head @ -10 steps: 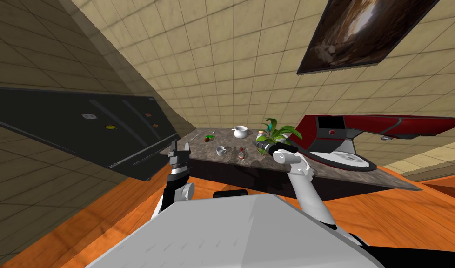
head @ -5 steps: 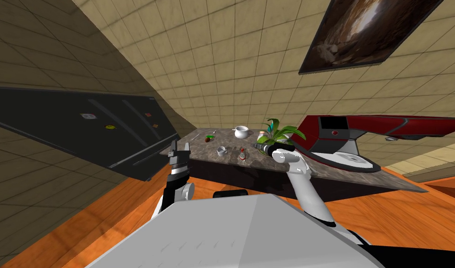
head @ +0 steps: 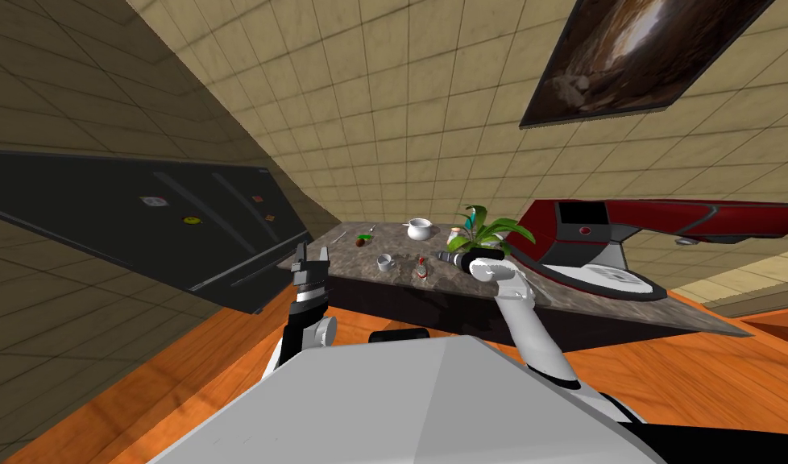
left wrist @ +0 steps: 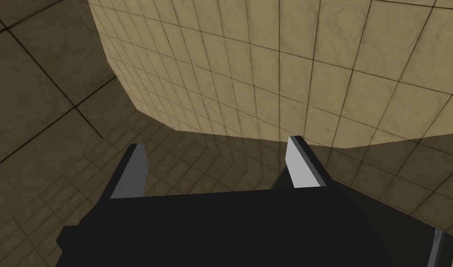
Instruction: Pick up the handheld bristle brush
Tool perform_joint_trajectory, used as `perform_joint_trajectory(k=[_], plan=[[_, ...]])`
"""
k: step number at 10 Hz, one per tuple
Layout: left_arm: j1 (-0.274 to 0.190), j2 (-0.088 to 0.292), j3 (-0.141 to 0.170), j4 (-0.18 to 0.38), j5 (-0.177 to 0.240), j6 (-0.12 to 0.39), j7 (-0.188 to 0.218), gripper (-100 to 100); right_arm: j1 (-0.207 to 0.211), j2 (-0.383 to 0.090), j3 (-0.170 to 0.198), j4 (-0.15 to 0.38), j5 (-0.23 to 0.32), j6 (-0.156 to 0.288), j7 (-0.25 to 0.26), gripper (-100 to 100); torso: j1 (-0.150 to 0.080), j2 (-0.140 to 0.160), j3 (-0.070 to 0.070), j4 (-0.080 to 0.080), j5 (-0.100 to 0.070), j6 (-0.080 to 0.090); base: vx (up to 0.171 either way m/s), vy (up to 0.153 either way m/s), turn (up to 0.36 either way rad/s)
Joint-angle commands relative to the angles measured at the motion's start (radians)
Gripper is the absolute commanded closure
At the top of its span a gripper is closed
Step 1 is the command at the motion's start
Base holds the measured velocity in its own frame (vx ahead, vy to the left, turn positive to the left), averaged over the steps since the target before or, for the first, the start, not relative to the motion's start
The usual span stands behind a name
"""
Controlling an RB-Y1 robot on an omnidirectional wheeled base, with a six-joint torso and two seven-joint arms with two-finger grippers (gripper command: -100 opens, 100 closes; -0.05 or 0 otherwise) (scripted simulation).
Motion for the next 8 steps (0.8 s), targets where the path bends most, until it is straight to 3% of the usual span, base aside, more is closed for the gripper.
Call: perform_joint_trajectory(k=[1,2,5,8], plan=[[0.000,0.000,0.000,0.000,0.000,0.000,0.000,0,0.000,0.001,0.010,0.001,-0.004,0.022,-0.042,-100,0.000,0.000,0.000,0.000,0.000,0.000,0.016,0.018,0.002],[0.000,0.000,0.000,0.000,0.000,0.000,0.000,0,-0.001,-0.004,0.026,0.004,-0.020,0.058,-0.075,-100,0.000,0.000,0.000,0.000,0.000,0.000,0.017,0.021,0.012],[0.000,0.000,0.000,0.000,0.000,0.000,0.000,0,0.000,-0.009,0.041,0.008,-0.034,0.090,-0.131,-100,0.000,0.000,0.000,0.000,0.000,0.000,0.012,0.016,0.005],[0.000,0.000,0.000,0.000,0.000,0.000,0.000,0,0.009,-0.016,0.086,0.019,-0.068,0.169,-0.226,-100,0.001,0.000,0.000,0.000,0.000,0.000,0.018,0.029,0.015]])
